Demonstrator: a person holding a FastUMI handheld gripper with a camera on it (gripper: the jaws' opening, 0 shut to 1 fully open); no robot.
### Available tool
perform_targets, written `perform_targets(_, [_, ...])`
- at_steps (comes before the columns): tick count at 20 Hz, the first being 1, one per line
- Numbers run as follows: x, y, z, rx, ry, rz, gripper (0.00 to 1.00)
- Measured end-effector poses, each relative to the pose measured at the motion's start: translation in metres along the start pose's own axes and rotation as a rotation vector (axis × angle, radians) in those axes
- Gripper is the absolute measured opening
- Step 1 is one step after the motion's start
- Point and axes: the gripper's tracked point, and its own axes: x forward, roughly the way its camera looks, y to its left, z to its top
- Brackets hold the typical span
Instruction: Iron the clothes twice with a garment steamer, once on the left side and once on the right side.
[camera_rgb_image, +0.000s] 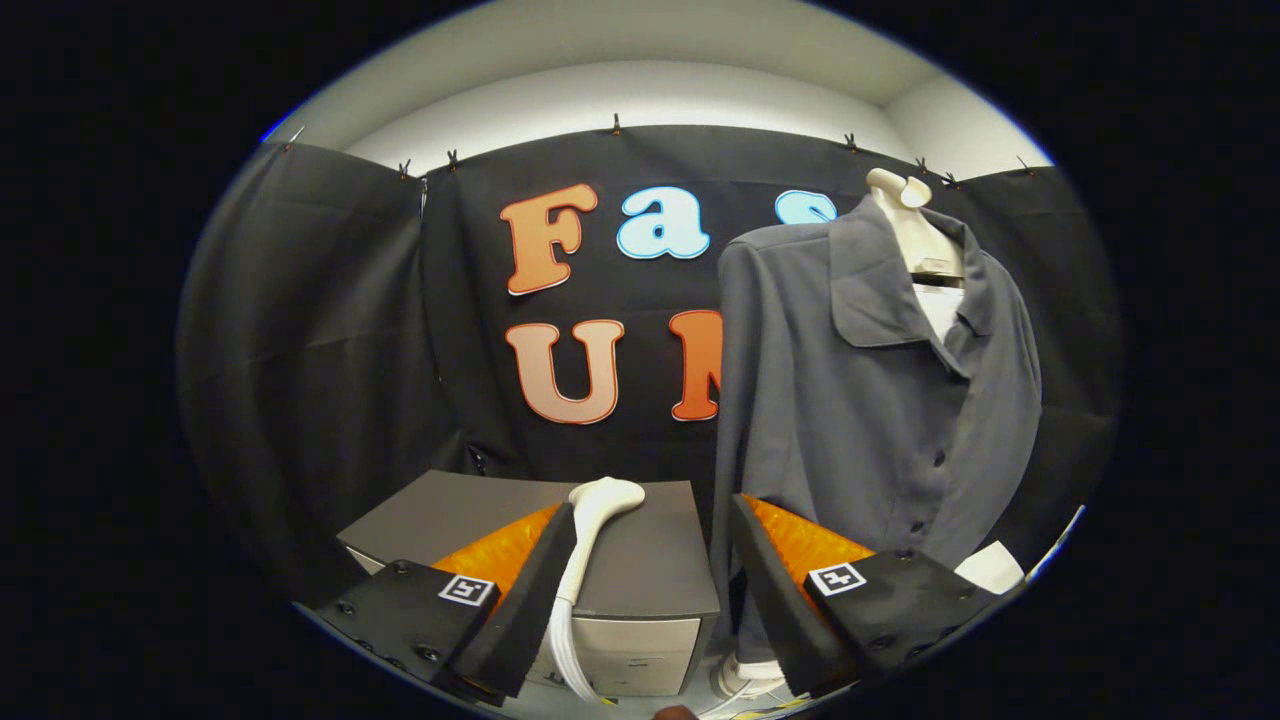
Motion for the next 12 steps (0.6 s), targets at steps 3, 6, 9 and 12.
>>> perform_targets(3, [0.031, 0.024, -0.015, -0.015, 0.069, 0.035, 0.98])
perform_targets(6, [0.057, 0.040, -0.031, -0.027, 0.126, 0.057, 0.98])
perform_targets(9, [0.086, 0.057, -0.048, -0.034, 0.195, 0.073, 0.99])
perform_targets(12, [0.115, 0.064, -0.062, -0.050, 0.249, 0.069, 0.99])
